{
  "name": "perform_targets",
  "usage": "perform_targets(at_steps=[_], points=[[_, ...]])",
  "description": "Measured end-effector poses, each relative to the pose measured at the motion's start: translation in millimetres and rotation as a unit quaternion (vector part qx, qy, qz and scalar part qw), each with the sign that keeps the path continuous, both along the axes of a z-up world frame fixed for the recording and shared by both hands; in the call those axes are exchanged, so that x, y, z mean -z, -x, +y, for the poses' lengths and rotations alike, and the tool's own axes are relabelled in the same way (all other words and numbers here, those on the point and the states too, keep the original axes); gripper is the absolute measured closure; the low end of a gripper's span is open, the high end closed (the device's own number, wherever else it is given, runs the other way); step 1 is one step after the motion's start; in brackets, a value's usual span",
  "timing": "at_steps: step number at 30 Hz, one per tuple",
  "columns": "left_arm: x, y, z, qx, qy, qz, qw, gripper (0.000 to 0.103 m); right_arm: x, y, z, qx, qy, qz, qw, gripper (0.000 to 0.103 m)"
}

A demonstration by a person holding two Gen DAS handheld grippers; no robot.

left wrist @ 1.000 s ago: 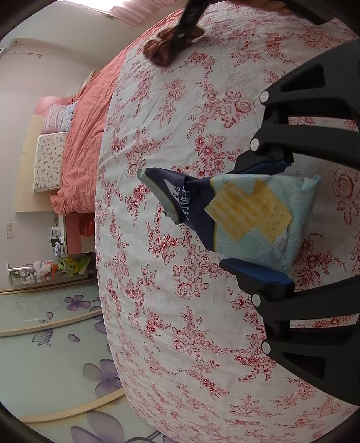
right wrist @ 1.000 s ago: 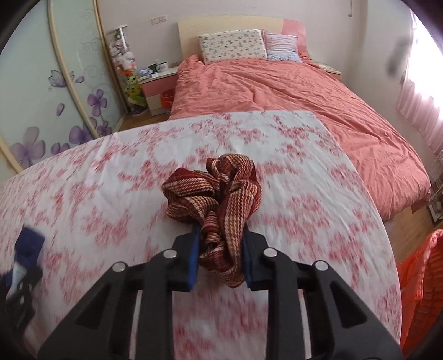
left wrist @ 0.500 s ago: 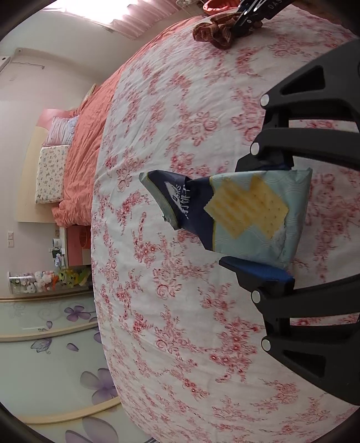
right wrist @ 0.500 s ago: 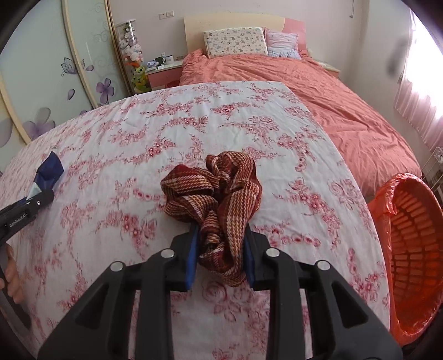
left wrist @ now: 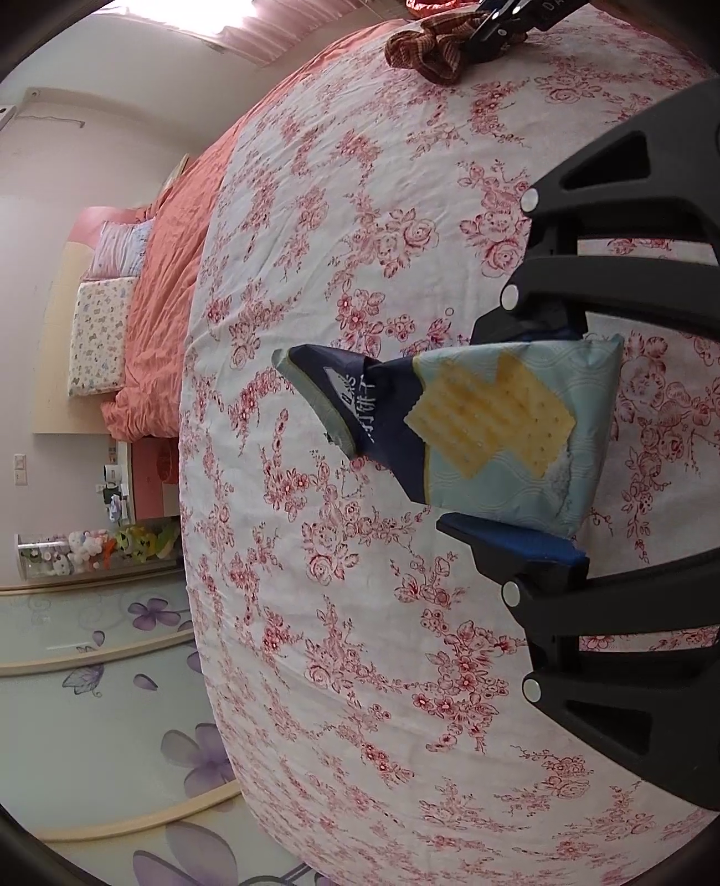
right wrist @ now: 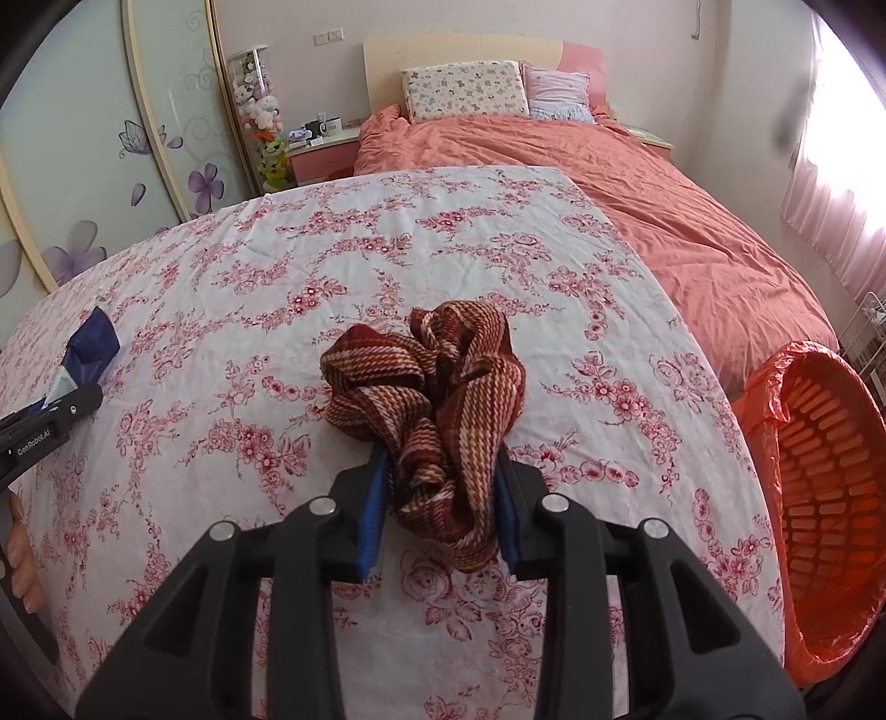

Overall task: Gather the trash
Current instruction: 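Lift and carry the wrapper and scrunchie over the orange basket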

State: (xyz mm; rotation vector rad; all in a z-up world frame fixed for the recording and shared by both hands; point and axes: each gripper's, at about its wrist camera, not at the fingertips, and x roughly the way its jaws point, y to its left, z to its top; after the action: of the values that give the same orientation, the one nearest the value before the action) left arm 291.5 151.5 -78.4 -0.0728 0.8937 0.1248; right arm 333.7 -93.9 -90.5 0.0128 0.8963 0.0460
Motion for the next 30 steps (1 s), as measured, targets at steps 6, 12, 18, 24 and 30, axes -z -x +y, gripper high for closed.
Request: perform_targets(at_steps=[6,12,18,24,30], points=[[0,1,0,-0.001,-0.004,0.001,1.0000,0.052,1,-1,-1,-0.001,-0.013,0.000,1.000,0.069],[0,1,0,-0.004,-0.004,0.001,1.0000,0.052,1,-1,-1,-0.005,-0.019,0.000,1.000,0.066],[0,1,0,-0.004,-0.003,0.001,1.0000,0.052,1,1,-6,-0.007,-0.038,-0.001,0.999,0.063],[-1,2,1,-0.004,0.002,-0.002,1.0000,0.054,1,1,-6,-0.008,-0.041,-0.003,0.999,0.067],[-4,8,2,-0.004,0.024,-0.011,0.9996,0.058,-1,1,-17,-0.008,-0.090,-0.011,0.996,0.078]])
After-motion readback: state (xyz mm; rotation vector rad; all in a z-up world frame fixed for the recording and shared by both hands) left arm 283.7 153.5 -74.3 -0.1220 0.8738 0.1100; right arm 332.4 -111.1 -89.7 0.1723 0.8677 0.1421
